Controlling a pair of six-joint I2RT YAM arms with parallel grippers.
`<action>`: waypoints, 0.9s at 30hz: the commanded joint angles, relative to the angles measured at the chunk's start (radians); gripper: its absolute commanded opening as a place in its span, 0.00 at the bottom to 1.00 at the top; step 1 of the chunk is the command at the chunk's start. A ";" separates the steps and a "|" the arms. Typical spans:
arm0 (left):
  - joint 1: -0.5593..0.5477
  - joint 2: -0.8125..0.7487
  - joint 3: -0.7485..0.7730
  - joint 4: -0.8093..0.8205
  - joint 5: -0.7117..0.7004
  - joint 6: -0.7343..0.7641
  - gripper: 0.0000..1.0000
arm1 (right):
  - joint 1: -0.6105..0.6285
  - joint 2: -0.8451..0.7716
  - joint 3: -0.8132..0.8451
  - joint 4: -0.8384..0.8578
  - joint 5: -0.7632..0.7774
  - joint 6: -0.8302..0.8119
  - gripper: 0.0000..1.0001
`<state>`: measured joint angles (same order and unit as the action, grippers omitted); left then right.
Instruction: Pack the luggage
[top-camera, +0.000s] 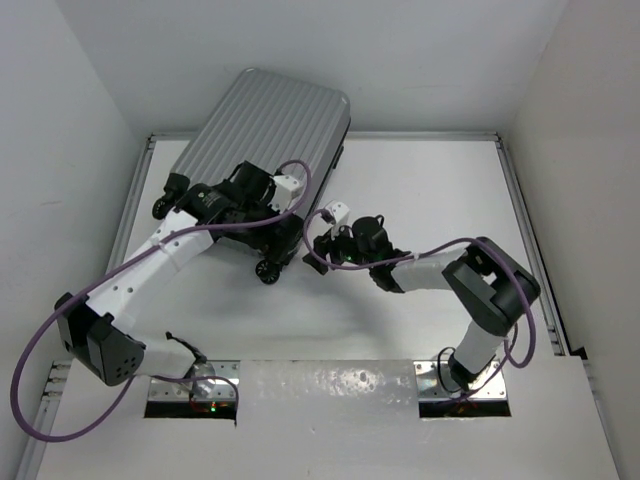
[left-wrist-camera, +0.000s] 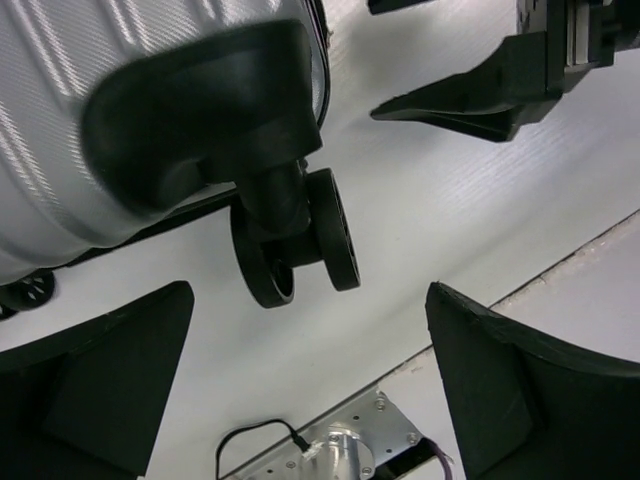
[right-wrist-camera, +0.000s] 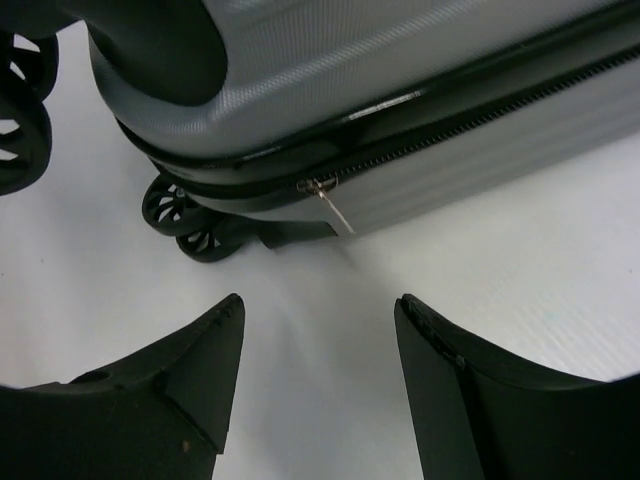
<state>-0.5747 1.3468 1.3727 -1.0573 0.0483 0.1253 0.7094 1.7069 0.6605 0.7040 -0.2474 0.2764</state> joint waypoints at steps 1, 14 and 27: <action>-0.010 -0.018 -0.050 0.063 0.022 -0.070 0.99 | 0.004 0.028 0.074 0.140 -0.055 -0.029 0.61; -0.017 0.003 -0.152 0.255 -0.044 -0.115 0.54 | -0.016 0.126 0.174 0.158 -0.128 0.000 0.39; -0.017 0.012 -0.222 0.253 0.024 -0.105 0.29 | -0.014 0.166 0.206 0.114 -0.138 -0.016 0.29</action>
<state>-0.5808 1.3388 1.1957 -0.8169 0.0032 0.0032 0.6907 1.8492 0.7994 0.7673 -0.4236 0.2756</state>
